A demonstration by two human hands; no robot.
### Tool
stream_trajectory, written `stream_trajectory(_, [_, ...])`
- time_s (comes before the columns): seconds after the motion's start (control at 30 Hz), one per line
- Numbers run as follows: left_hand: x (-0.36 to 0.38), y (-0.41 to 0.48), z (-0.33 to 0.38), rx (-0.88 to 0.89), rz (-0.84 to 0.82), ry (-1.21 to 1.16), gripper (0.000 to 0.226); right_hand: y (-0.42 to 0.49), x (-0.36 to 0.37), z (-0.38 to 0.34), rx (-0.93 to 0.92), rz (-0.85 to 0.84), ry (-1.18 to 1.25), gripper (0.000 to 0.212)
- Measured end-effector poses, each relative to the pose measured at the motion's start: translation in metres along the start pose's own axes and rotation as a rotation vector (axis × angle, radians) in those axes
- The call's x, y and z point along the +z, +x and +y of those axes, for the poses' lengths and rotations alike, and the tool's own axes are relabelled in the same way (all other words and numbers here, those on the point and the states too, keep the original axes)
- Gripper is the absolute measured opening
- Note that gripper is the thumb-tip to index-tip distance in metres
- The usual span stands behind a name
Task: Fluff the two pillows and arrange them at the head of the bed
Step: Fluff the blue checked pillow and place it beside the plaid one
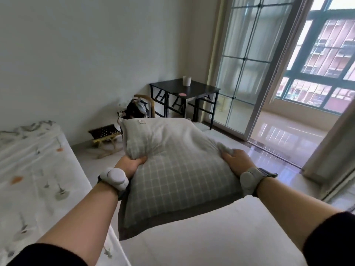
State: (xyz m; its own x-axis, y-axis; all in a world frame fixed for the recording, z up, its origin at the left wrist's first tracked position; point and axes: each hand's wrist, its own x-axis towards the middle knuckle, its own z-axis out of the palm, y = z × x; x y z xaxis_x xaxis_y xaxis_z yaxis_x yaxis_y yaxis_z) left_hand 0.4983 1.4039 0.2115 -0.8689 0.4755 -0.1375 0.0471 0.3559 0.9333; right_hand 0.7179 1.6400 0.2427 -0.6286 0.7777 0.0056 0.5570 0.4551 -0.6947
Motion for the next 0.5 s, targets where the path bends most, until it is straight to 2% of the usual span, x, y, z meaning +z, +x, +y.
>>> stream_trajectory(0.27, [-0.002, 0.105, 0.015, -0.050, 0.041, -0.041, 0.052, 0.142, 0.026, -0.039, -0.067, -0.092, -0.080, 0.049])
stream_trajectory(0.5, [-0.009, 0.169, 0.006, -0.134, 0.225, -0.019, 0.051, 0.250, 0.076, -0.059, -0.203, -0.205, -0.097, 0.044])
